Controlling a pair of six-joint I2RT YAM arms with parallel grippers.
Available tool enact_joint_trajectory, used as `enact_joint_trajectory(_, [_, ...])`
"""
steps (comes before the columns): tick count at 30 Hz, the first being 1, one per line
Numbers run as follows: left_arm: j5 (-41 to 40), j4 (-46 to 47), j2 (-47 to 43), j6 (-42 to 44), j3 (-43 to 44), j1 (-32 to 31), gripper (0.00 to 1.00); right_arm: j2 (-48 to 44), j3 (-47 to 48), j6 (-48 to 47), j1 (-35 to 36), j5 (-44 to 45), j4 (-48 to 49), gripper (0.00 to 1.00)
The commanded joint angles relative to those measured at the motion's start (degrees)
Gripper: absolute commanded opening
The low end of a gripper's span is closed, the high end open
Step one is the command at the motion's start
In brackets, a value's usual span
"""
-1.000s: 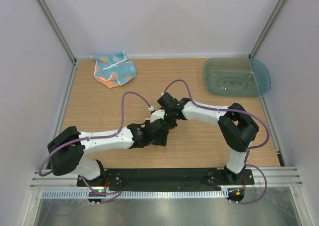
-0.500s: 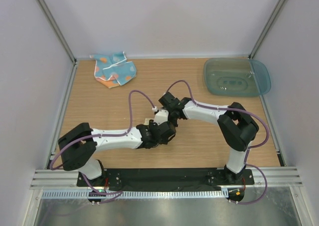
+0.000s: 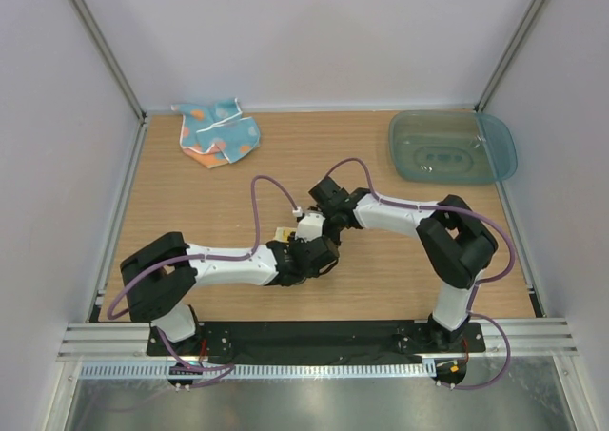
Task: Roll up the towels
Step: Roll the towel
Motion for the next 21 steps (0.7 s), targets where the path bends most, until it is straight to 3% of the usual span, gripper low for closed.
enact_joint_trajectory(1, [0.8, -0.7, 0.9, -2.5, -1.3, -0.5, 0.38, -3.0, -1.4, 1.2, -1.3, -3.2, 1.2, 0.44])
enact_joint_trajectory(4, [1.5, -1.6, 0.9, -4.4, -2.5, -0.5, 0.36, -3.3, -1.4, 1.1, -3.2, -3.7, 1.0, 0.54])
enact_joint_trajectory(10, [3.5, -1.9, 0.9, -5.3, -3.2, -0.5, 0.43, -3.8, 0.8, -0.7, -8.2, -4.5, -1.0, 0.63])
enact_joint_trajectory(18, [6.3, -1.3, 2.4, -3.2, -2.8, -0.4, 0.44, -4.8, 2.1, -5.3, -15.0, -5.9, -3.3, 0.66])
enact_joint_trajectory(21, [12.5, 2.2, 1.7, 1.2, -4.0, 0.8, 0.45, -5.7, -2.2, -5.6, -16.3, -9.7, 1.2, 0.65])
